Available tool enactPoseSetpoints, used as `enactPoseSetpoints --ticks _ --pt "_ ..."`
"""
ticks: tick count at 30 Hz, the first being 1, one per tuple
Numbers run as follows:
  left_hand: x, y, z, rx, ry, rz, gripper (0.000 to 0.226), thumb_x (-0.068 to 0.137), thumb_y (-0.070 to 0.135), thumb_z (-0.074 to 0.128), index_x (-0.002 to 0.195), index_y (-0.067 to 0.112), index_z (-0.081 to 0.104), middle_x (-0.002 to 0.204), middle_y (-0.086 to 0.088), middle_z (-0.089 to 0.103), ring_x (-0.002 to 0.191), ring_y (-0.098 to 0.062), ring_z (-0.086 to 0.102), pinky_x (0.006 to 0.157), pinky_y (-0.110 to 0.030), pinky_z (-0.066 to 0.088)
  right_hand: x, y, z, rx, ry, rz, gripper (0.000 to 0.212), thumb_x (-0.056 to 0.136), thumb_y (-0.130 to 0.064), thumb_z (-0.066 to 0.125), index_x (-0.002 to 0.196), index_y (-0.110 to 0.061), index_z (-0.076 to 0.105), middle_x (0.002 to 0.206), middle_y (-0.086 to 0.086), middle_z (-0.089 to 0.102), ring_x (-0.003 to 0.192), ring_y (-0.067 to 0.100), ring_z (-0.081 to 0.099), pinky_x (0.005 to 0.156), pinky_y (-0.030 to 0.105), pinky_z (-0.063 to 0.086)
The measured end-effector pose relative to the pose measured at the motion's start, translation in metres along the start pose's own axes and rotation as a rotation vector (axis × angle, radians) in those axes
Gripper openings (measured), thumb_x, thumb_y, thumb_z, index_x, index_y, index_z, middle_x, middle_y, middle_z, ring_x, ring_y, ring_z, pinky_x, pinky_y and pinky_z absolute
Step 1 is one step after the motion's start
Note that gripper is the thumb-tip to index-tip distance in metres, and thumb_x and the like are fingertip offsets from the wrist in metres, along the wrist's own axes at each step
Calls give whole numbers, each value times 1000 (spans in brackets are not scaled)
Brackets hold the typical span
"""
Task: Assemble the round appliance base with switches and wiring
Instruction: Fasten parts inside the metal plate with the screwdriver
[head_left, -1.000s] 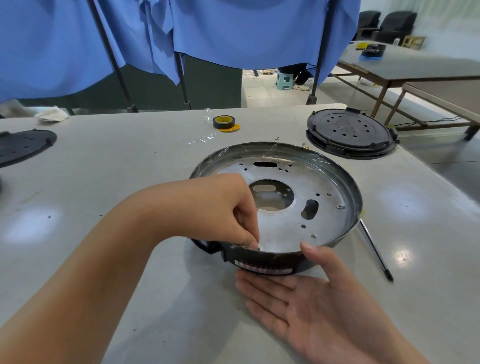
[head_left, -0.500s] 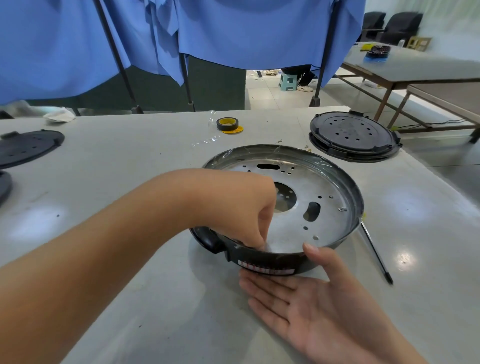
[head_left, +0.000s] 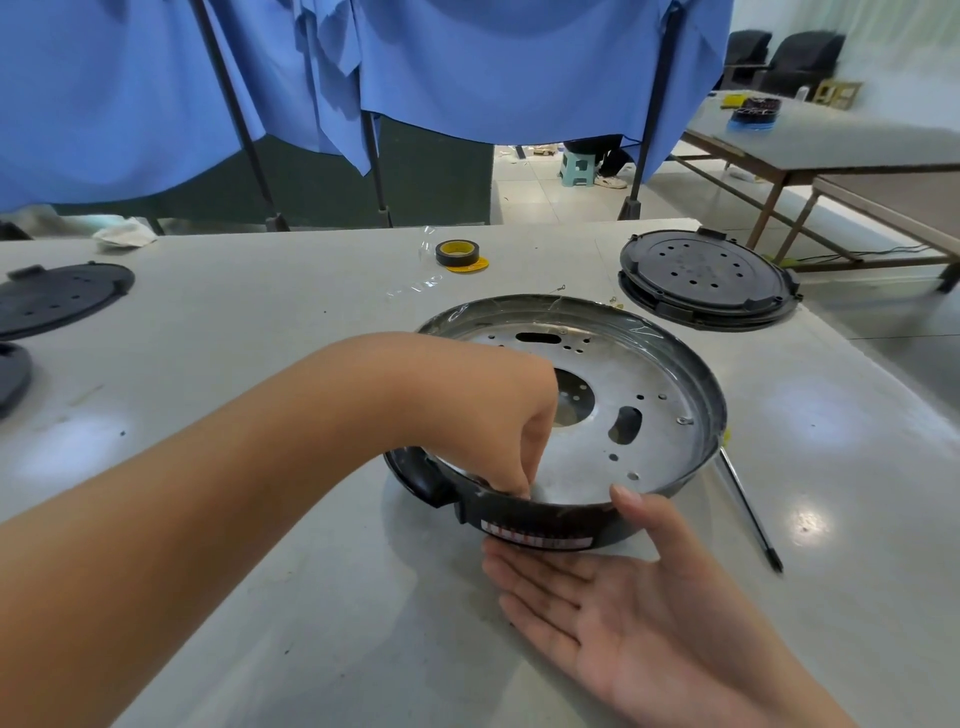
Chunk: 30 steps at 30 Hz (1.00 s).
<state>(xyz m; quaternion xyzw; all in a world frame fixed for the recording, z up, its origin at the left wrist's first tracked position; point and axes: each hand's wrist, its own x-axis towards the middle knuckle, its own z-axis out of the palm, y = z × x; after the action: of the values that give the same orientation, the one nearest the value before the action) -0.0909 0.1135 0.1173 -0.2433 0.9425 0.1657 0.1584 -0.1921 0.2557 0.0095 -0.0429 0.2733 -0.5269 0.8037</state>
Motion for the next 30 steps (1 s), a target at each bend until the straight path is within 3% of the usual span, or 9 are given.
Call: enactPoseSetpoints --ticks 10,15,18,21,24,28,30 --pt "3 8 -2 106 15 -42 24 82 43 70 74 20 73 73 7 71 57 -3 56 43 -11 41 -1 0 -1 26 -16 8 92 38 -24 91 116 12 61 129 21 59 117 30 60 102 39 41" --pt "5 10 -3 83 -23 -13 7 82 24 71 76 25 73 75 8 73 62 -3 62 45 -9 43 -1 0 0 25 -14 6 91 38 -25 91 116 11 62 129 21 59 117 30 60 102 38 41" --pt "4 8 -5 44 -46 4 13 81 17 70 83 28 76 75 14 72 67 3 63 50 -7 44 -2 0 0 25 -10 3 91 38 -25 91 116 11 62 129 21 59 117 30 60 101 39 42" --pt "3 6 -5 17 -11 -6 4 80 33 74 78 29 74 70 17 70 62 6 60 48 -6 43 -2 0 0 24 -5 0 91 37 -24 91 116 12 62 128 22 59 115 31 61 101 39 42" --pt "4 2 -1 55 23 -36 28 80 49 71 75 21 74 69 8 71 55 -1 56 43 -9 40 -2 0 0 30 4 -2 91 35 -22 91 114 13 62 126 23 60 113 32 62 101 39 41" --pt "5 6 -1 40 -27 -25 6 82 26 71 82 24 76 77 9 73 62 -2 62 45 -5 41 -1 0 1 22 5 -3 91 35 -22 91 114 13 62 126 22 60 113 31 62 101 39 41" --pt "6 6 -3 34 -44 -4 12 81 18 70 85 28 76 75 13 72 67 1 64 51 -7 46 -1 0 1 22 5 -1 92 35 -22 91 115 12 62 127 22 60 114 31 61 100 39 42"
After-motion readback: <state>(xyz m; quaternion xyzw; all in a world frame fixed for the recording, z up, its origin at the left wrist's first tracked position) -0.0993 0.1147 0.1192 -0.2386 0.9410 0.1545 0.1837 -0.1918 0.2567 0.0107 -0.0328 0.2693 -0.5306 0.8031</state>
